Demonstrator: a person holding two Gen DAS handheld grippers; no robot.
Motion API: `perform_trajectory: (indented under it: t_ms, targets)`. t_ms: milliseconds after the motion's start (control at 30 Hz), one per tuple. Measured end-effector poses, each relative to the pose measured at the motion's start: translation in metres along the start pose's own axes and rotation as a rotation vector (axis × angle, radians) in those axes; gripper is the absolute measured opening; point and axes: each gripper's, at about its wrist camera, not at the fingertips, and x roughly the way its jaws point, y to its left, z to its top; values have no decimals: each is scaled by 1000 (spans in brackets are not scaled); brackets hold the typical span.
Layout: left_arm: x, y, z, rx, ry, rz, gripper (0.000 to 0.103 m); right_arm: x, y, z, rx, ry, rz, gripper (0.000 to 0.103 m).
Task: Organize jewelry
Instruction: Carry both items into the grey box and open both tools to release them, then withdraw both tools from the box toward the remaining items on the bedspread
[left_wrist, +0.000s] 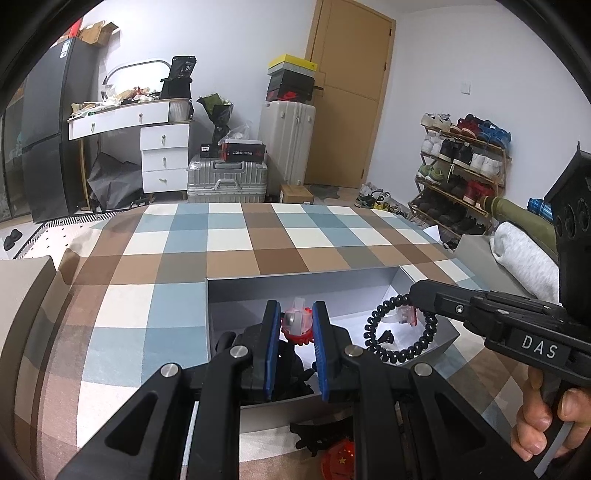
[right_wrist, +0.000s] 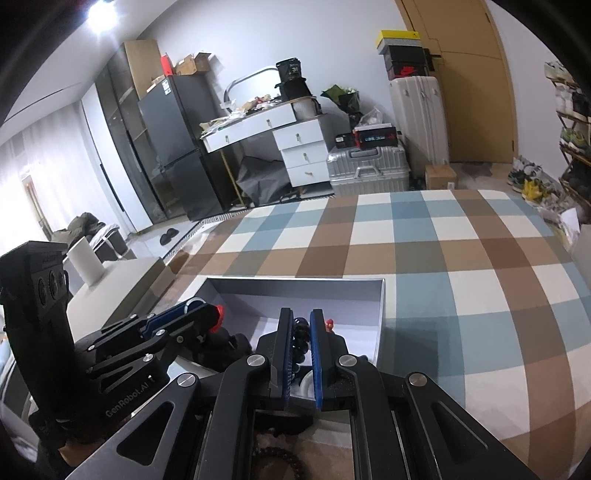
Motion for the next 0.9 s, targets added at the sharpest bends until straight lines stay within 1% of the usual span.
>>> perform_trajectory:
  t_ms: [67, 133, 333, 367, 400, 433, 467, 500, 533, 567, 600, 633, 667, 700, 733, 767, 833, 867, 900]
  targets:
    - [0, 1, 1, -6, -1, -2, 12, 2, -1, 0, -2, 1, -3, 9]
    - [-1, 1, 0, -10, -4, -3, 12, 1, -2, 0, 3, 2, -3, 11]
    - [0, 2, 0, -15, -5, -6, 12, -1, -4, -1, 4, -1, 0, 11]
    - [0, 2, 0, -13, -8, -5, 14, -4, -3, -1, 0, -3, -3, 12]
    - [-1, 2, 0, -12, -9, -3, 17, -6, -3, -1, -3, -6, -9, 16]
    - [-1, 2, 0, -11, -12, -7, 24, -8, -3, -2, -5, -6, -11, 19]
    - [-2, 3, 0, -14, -15, -19, 29, -10, -3, -3, -7, -7, -12, 26]
    - [-2, 3, 0, -17, -16, -26, 32, -13, -4, -4, -8, -8, -11, 33]
    - [-3, 3, 0, -19, -18, -32, 37, -15, -4, -5, -12, -8, -17, 37]
    - [-3, 2, 0, -18, -19, -33, 46, -18, -4, -6, -18, -6, -22, 44]
    - [-4, 2, 0, -17, -21, -32, 51, -20, -5, -7, -21, -5, -25, 54]
    - [-6, 2, 0, -18, -27, -36, 59, -22, -6, -7, -21, -7, -28, 61]
    - [-7, 2, 0, -21, -33, -41, 65, -27, -8, -9, -15, -12, -28, 71]
    - [-8, 2, 1, -24, -35, -44, 69, -29, -9, -10, -8, -16, -28, 76]
    - [-9, 3, 1, -30, -38, -48, 75, -33, -11, -11, -1, -20, -28, 82]
    - [-9, 4, 1, -39, -41, -54, 78, -36, -13, -13, 1, -22, -27, 86]
    - [-11, 5, 2, -55, -45, -64, 80, -41, -14, -14, 0, -19, -30, 94]
    - [-13, 6, 1, -61, -49, -65, 82, -44, -15, -15, 1, -18, -35, 98]
    - [-15, 7, 2, -67, -55, -63, 84, -46, -16, -15, 4, -23, -39, 101]
